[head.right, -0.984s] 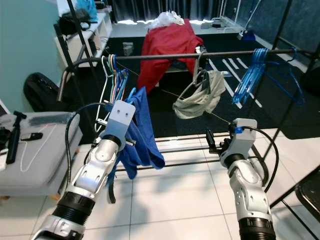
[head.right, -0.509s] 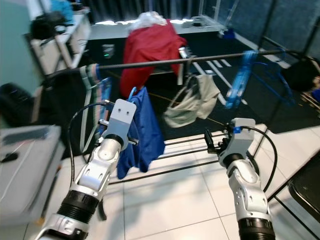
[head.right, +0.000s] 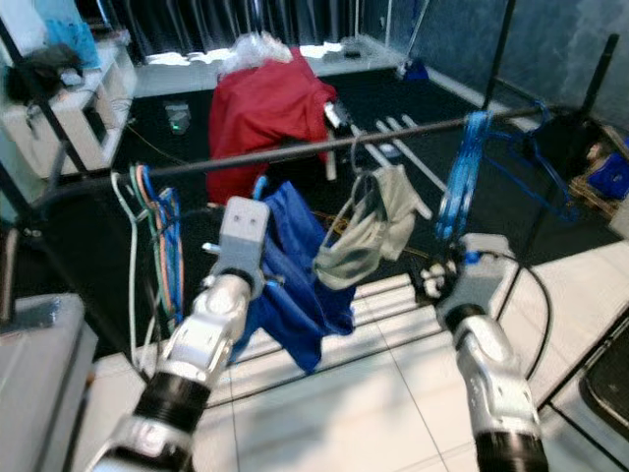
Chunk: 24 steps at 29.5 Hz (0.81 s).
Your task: Hang hanger
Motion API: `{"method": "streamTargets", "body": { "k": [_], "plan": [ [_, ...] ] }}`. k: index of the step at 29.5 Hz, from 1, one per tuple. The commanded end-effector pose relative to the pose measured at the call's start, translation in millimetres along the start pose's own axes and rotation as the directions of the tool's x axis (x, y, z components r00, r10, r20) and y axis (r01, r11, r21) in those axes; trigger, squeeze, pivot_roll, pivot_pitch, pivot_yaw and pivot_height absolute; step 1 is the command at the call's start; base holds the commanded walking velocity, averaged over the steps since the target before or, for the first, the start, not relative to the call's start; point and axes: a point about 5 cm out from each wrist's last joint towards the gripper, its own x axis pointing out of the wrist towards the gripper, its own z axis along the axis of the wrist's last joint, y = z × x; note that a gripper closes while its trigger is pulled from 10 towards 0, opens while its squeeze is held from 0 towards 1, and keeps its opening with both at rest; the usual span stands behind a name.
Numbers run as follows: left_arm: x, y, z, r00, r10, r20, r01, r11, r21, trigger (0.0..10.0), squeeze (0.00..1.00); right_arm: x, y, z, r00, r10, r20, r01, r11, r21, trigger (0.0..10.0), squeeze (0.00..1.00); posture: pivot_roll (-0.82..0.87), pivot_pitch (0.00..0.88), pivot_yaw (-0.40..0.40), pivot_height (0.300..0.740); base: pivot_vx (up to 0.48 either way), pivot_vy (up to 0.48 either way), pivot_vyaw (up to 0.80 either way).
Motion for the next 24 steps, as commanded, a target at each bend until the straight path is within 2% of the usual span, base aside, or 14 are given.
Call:
{"method": "streamTargets", "body": {
  "k": [1, 10, 12, 17, 21, 23, 24],
  "plan": [
    [2.7, 3.4, 4, 1.0, 0.026, 0.011, -0.025, 1.0, -0.014, 10.0, 0.0, 0.2, 3.8, -4, 1.0, 0.007, -0.012, -0.007, 1.0, 0.006, 10.0, 0.0, -0.11, 0.047, 0.001, 0.74, 0.33, 0.0, 0.0],
    [2.7, 2.6, 6, 1.0, 0.025, 0.015, -0.024, 0.999, -0.024, 10.0, 0.0, 0.1, 3.8, -4, 1.0, 0.005, -0.012, -0.005, 1.0, 0.007, 10.0, 0.0, -0.12, 0.043, 0.006, 0.74, 0.33, 0.0, 0.0],
    [3.0, 3.4, 4, 0.999, 0.034, 0.006, -0.033, 0.999, -0.039, 10.0, 0.0, 0.3, 3.6, -4, 1.0, 0.004, -0.013, -0.004, 1.0, 0.007, 10.0, 0.0, -0.11, 0.041, 0.002, 0.74, 0.0, 0.0, 0.0],
    [2.5, 10.9, -5, 0.994, 0.099, -0.056, -0.107, 0.981, -0.165, 10.0, 0.0, 0.0, 3.9, -5, 1.0, 0.003, -0.02, -0.004, 1.0, -0.005, 10.0, 0.0, -0.11, 0.046, 0.001, 0.74, 0.0, 0.0, 0.0],
    [2.6, 12.2, -8, 0.991, 0.111, -0.076, -0.123, 0.977, -0.177, 10.0, 0.0, 0.2, 4.1, -6, 1.0, 0.005, -0.024, -0.005, 1.0, -0.01, 10.0, 0.0, -0.11, 0.047, 0.0, 0.74, 0.0, 0.0, 0.0],
    [2.7, 11.8, -13, 0.989, 0.106, -0.106, -0.123, 0.978, -0.167, 10.0, 0.0, 0.3, 4.1, -6, 1.0, 0.004, -0.026, -0.005, 1.0, -0.013, 10.0, 0.0, -0.11, 0.049, 0.0, 0.74, 0.0, 0.0, 0.0],
    [2.1, 9.6, -21, 0.983, 0.091, -0.159, -0.116, 0.981, -0.156, 10.0, 0.0, 0.4, 4.1, -5, 1.0, 0.003, -0.026, -0.004, 1.0, -0.015, 10.0, 0.0, -0.11, 0.055, 0.002, 0.74, 0.0, 0.0, 0.0]
  ]
}}
